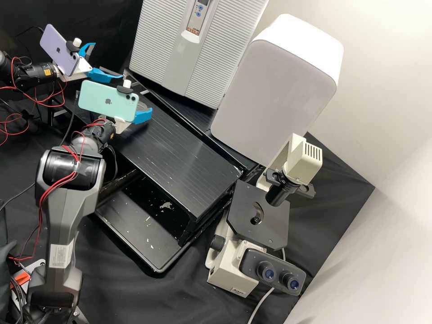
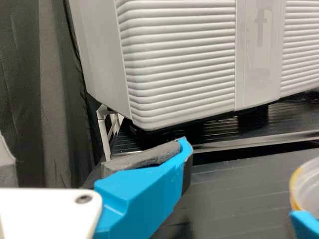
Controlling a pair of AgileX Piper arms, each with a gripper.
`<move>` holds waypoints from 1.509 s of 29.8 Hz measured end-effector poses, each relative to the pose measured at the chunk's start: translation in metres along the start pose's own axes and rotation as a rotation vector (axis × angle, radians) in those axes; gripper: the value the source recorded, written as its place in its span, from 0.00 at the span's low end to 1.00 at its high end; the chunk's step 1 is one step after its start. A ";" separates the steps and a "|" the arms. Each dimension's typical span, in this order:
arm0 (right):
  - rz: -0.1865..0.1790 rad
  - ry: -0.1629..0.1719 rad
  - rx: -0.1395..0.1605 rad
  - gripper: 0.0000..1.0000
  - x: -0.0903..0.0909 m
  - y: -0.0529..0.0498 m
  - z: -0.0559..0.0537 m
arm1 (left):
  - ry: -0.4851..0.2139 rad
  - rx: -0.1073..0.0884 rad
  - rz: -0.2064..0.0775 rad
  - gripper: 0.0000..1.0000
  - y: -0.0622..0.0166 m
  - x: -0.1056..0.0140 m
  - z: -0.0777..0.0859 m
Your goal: Slide the petri dish to the left
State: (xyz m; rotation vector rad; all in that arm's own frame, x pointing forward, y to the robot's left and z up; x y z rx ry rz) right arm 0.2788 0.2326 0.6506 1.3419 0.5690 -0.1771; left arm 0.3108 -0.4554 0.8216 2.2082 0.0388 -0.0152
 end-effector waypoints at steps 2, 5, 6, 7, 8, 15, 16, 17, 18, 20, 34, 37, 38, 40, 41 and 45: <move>0.001 0.007 0.001 0.00 0.001 0.000 -0.003 | 0.000 0.000 0.000 1.00 0.0000 0.000 0.000; 0.003 0.022 0.002 0.00 0.001 0.000 -0.008 | 0.000 0.000 0.000 1.00 0.0000 0.000 0.000; 0.002 0.027 0.002 0.00 0.001 -0.001 -0.010 | 0.000 0.000 0.000 1.00 0.0000 0.000 0.000; -0.004 0.033 0.001 0.00 0.000 -0.003 -0.013 | 0.000 0.000 0.000 1.00 0.0000 0.000 0.000; -0.011 0.037 0.000 0.00 0.000 -0.004 -0.014 | 0.000 0.000 0.000 1.00 0.0000 0.000 0.000; -0.026 0.051 -0.011 0.00 0.000 -0.005 -0.020 | 0.000 0.000 0.000 1.00 0.0000 0.000 0.000; -0.028 0.053 -0.021 0.00 0.000 -0.005 -0.021 | 0.000 0.000 0.000 1.00 0.0000 0.000 0.000; -0.030 0.056 -0.031 0.00 -0.001 -0.005 -0.022 | 0.000 0.000 0.000 1.00 0.0000 0.000 0.000; -0.032 0.060 -0.036 0.00 -0.001 -0.006 -0.023 | 0.000 0.000 0.000 1.00 0.0000 0.000 0.000; -0.035 0.061 -0.050 0.00 -0.001 -0.007 -0.024 | 0.000 0.000 0.000 1.00 0.0000 0.000 0.000; -0.053 0.185 -0.155 0.00 0.001 -0.002 -0.043 | 0.000 0.000 0.000 1.00 0.0000 0.000 0.000; -0.061 0.212 -0.174 0.00 0.001 -0.001 -0.045 | 0.000 0.000 0.000 1.00 0.0000 0.000 0.000; -0.065 0.214 -0.176 0.00 0.002 -0.001 -0.046 | 0.000 0.000 0.000 1.00 0.0000 0.000 0.000; -0.070 0.220 -0.164 0.00 0.002 0.000 -0.047 | 0.000 0.000 0.000 1.00 0.0000 0.000 0.000; -0.069 0.222 -0.162 0.00 0.002 0.001 -0.048 | 0.000 0.000 0.000 1.00 0.0000 0.000 0.000; -0.068 0.223 -0.145 0.00 0.003 0.002 -0.048 | 0.000 0.000 0.000 1.00 0.0000 0.000 0.000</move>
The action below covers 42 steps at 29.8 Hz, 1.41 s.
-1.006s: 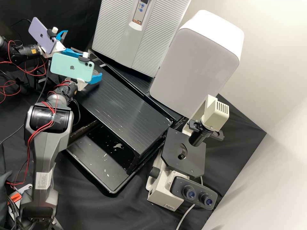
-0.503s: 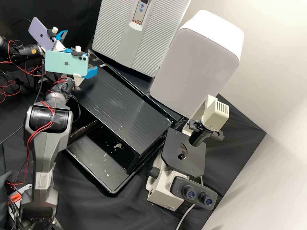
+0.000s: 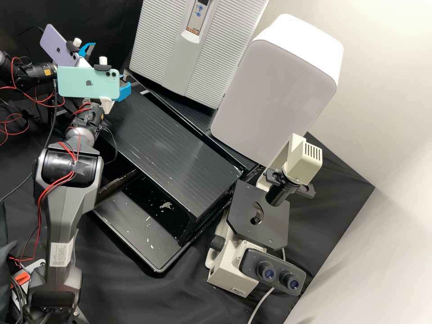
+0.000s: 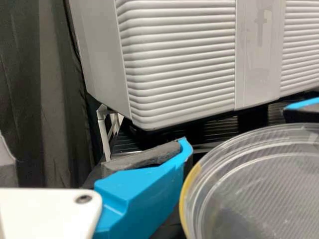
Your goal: Slide the petri dish to the left
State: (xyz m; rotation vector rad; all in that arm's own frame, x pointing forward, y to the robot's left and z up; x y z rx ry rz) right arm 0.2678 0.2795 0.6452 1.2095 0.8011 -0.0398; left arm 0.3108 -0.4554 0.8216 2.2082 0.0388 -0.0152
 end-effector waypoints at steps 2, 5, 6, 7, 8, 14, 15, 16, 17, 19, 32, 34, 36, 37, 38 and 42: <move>0.001 -0.001 0.018 0.00 0.000 0.001 0.001 | 0.000 0.000 0.000 1.00 0.0000 0.000 0.000; -0.036 0.006 0.070 0.00 0.001 0.000 0.004 | 0.000 0.000 0.000 1.00 0.0000 0.000 0.000; -0.056 0.001 0.088 0.00 0.002 0.000 0.007 | 0.000 0.000 0.000 1.00 0.0000 0.000 0.000; -0.066 -0.002 0.100 0.00 0.002 0.000 0.009 | 0.000 0.000 0.000 1.00 0.0000 0.000 0.000; -0.078 -0.004 0.111 0.00 0.003 -0.002 0.012 | 0.000 0.000 0.000 1.00 0.0000 0.000 0.000; -0.100 -0.024 0.158 0.00 0.010 -0.008 0.026 | 0.000 0.000 0.000 1.00 0.0000 0.000 0.000; -0.092 -0.021 0.162 0.00 0.011 -0.008 0.026 | 0.000 0.000 0.000 1.00 0.0000 0.000 0.000; -0.089 -0.021 0.164 0.00 0.011 -0.008 0.027 | 0.000 0.000 0.000 1.00 0.0000 0.000 0.000; -0.084 -0.018 0.164 0.00 0.012 -0.009 0.027 | 0.000 0.000 0.000 1.00 0.0000 0.000 0.000; -0.083 -0.018 0.164 0.00 0.015 -0.010 0.028 | 0.000 0.000 0.000 1.00 0.0000 0.000 0.000; -0.077 -0.046 0.140 0.00 0.034 -0.018 0.035 | 0.000 0.000 0.000 1.00 0.0000 0.000 0.000; -0.078 -0.047 0.140 1.00 0.034 -0.019 0.035 | 0.000 0.000 0.000 1.00 0.0000 0.000 0.000; -0.077 -0.048 0.143 1.00 0.034 -0.019 0.035 | 0.000 0.000 0.000 1.00 0.0000 0.000 0.000; -0.077 -0.048 0.143 1.00 0.034 -0.019 0.035 | 0.000 0.000 0.000 1.00 0.0000 0.000 0.000; -0.077 -0.049 0.142 1.00 0.034 -0.019 0.035 | 0.000 0.000 0.000 1.00 0.0000 0.000 0.000; -0.082 -0.052 0.144 1.00 0.034 -0.019 0.035 | 0.000 0.000 0.000 1.00 0.0000 0.000 0.000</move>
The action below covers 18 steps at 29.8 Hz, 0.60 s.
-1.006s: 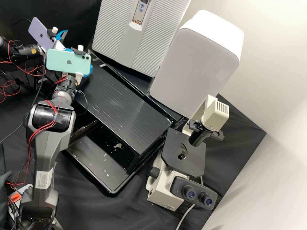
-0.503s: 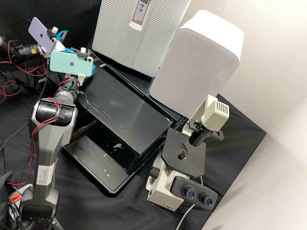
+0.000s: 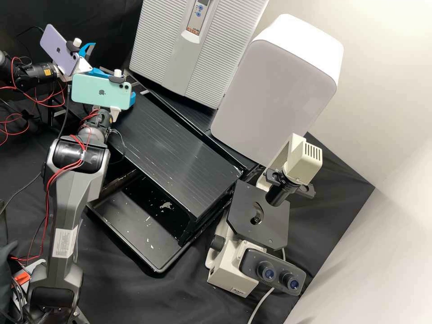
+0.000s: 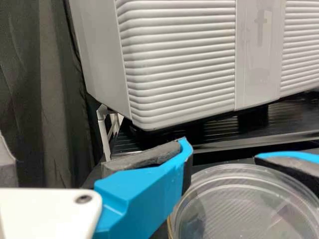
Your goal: Slide the petri dish to the left
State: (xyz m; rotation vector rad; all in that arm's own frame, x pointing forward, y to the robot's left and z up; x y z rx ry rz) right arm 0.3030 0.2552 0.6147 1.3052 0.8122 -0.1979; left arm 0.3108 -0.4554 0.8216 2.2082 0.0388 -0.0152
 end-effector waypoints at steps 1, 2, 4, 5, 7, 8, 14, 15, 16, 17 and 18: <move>0.000 -0.001 0.001 1.00 0.000 0.000 0.000 | 0.000 0.000 0.000 1.00 0.0000 0.000 0.000; 0.001 -0.001 0.003 1.00 0.000 0.000 0.000 | 0.000 0.000 0.000 1.00 0.0000 0.000 0.000; 0.002 -0.004 0.007 1.00 0.000 0.000 0.000 | 0.000 0.000 0.000 1.00 0.0000 0.000 0.000; 0.004 -0.006 0.011 1.00 0.000 0.000 0.001 | 0.000 0.000 0.000 1.00 0.0000 0.000 0.000; 0.006 -0.009 0.016 1.00 0.000 0.001 0.001 | 0.000 0.000 0.000 1.00 0.0000 0.000 0.000; 0.006 -0.010 0.018 1.00 0.000 0.001 0.001 | 0.000 0.000 0.000 1.00 0.0000 0.000 0.000; 0.012 -0.019 0.016 1.00 0.000 0.002 0.003 | 0.000 0.000 0.000 1.00 0.0000 0.000 0.000; 0.013 -0.020 0.019 1.00 0.000 0.002 0.003 | 0.000 0.000 0.000 1.00 0.0000 0.000 0.000; 0.013 -0.020 0.020 1.00 0.000 0.002 0.003 | 0.000 0.000 0.000 1.00 0.0000 0.000 0.000; 0.015 -0.023 0.023 1.00 0.000 0.003 0.004 | 0.000 0.000 0.000 1.00 0.0000 0.000 0.000; 0.013 -0.024 0.023 1.00 -0.001 0.002 0.004 | 0.000 0.000 0.000 1.00 0.0000 0.000 0.000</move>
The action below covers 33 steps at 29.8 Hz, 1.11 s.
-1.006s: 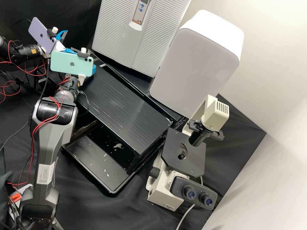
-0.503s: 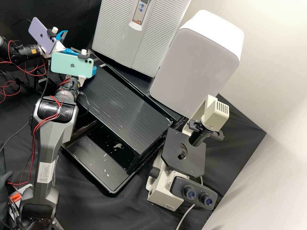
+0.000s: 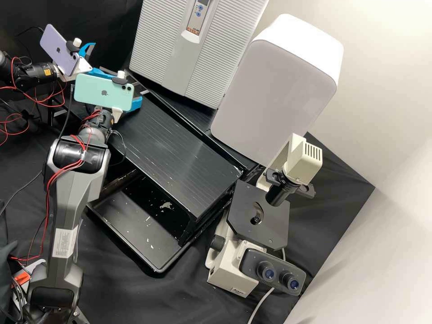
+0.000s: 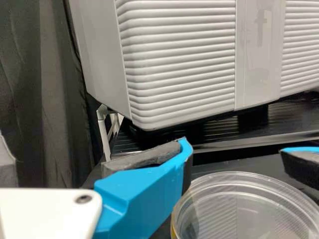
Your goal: Slide the petri dish to the left
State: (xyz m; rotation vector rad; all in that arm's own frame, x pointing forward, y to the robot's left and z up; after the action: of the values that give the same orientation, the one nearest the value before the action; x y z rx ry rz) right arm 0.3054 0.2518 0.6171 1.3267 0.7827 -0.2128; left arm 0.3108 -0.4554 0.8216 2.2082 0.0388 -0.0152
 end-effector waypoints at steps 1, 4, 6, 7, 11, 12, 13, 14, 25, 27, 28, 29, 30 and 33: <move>0.003 -0.003 0.001 1.00 -0.001 0.000 0.002 | 0.000 0.000 0.000 1.00 0.0000 0.000 0.000; 0.009 -0.004 0.000 1.00 -0.009 -0.001 0.005 | 0.000 0.000 0.000 1.00 0.0000 0.000 0.000; 0.027 -0.001 -0.008 1.00 -0.016 -0.001 0.007 | 0.000 0.000 0.000 1.00 0.0000 0.000 0.000; 0.035 0.000 -0.014 1.00 -0.019 -0.001 0.008 | 0.000 0.000 0.000 1.00 0.0000 0.000 0.000; 0.083 0.001 -0.052 1.00 -0.040 0.002 0.011 | 0.000 0.000 0.000 1.00 0.0000 0.000 0.000; 0.096 0.000 -0.062 1.00 -0.044 0.002 0.011 | 0.000 0.000 0.000 1.00 0.0000 0.000 0.000; 0.098 -0.003 -0.076 1.00 -0.049 -0.001 0.012 | 0.000 0.000 0.000 1.00 0.0000 0.000 0.000; 0.110 0.000 -0.104 1.00 -0.058 -0.004 0.012 | 0.000 0.000 0.000 1.00 0.0000 0.000 0.000; 0.181 0.070 -0.237 1.00 -0.114 -0.021 0.014 | 0.000 0.000 0.000 1.00 0.0000 0.000 0.000; 0.208 0.076 -0.250 1.00 -0.126 -0.023 0.019 | 0.000 0.000 0.000 1.00 0.0000 0.000 0.000; 0.226 0.083 -0.256 1.00 -0.133 -0.025 0.021 | 0.000 0.000 0.000 1.00 0.0000 0.000 0.000; 0.235 0.085 -0.263 1.00 -0.140 -0.027 0.025 | 0.000 0.000 0.000 1.00 0.0000 0.000 0.000; 0.249 0.088 -0.269 1.00 -0.146 -0.029 0.027 | 0.000 0.000 0.000 1.00 0.0000 0.000 0.000; 0.321 0.096 -0.275 1.00 -0.171 -0.034 0.036 | 0.000 0.000 0.000 1.00 0.0000 0.000 0.000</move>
State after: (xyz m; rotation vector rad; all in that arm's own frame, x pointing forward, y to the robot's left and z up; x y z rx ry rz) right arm 0.1751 0.1611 0.6977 1.1866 0.6420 0.2089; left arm 0.3108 -0.4554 0.8216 2.2082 0.0388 -0.0152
